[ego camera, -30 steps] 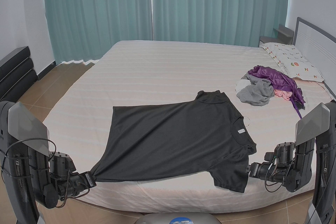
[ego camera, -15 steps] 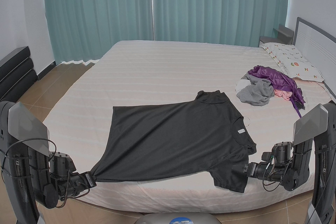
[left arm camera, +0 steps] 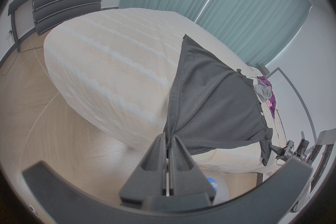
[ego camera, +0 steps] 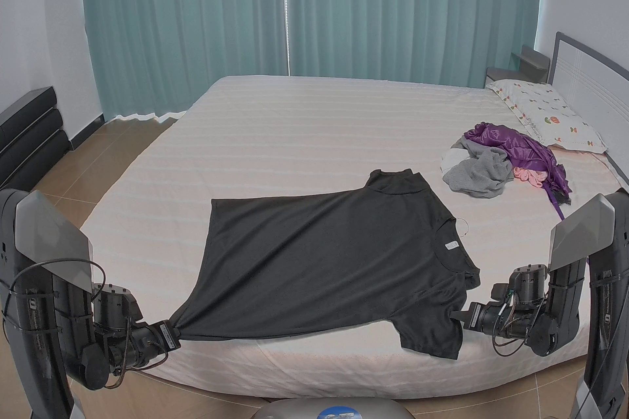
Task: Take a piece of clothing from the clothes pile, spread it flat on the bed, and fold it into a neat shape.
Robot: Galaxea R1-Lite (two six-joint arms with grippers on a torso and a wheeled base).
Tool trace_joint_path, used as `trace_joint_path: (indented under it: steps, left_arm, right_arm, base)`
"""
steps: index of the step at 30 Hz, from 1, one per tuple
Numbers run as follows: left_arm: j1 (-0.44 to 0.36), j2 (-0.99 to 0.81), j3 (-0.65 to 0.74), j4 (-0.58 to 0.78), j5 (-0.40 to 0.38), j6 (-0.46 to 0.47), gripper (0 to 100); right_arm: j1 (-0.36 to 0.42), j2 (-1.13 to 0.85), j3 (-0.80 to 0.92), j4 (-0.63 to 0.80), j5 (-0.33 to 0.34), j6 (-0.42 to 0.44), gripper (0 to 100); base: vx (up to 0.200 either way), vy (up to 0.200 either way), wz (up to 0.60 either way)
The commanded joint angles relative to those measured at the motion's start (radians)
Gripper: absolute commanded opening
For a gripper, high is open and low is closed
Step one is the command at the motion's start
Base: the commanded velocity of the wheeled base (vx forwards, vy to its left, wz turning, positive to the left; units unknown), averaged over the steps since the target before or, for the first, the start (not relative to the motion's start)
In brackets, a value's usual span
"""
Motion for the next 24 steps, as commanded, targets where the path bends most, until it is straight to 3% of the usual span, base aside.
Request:
trace_joint_path:
  steps: [1, 11, 18, 24]
  left_arm:
    - [0.001, 0.0, -0.001, -0.001, 0.0, -0.001, 0]
    - [0.001, -0.006, 0.001, -0.001, 0.0, 0.001, 0]
    - [0.006, -0.011, 0.002, -0.001, 0.001, 0.003, 0]
    - [0.014, -0.046, 0.013, 0.001, 0.001, 0.009, 0]
  right_arm:
    - [-0.002, 0.002, 0.003, -0.001, -0.023, -0.004, 0]
    - [-0.052, -0.052, 0.075, -0.013, -0.013, -0.015, 0]
    - [-0.128, -0.168, 0.193, -0.013, 0.103, -0.026, 0]
    - [-0.172, -0.178, 0.261, -0.033, 0.13, -0.07, 0]
  base:
    - [0.0, 0.0, 0.0]
    - [0.0, 0.0, 0.0]
    - [0.0, 0.0, 0.0]
    - [0.0, 0.0, 0.0]
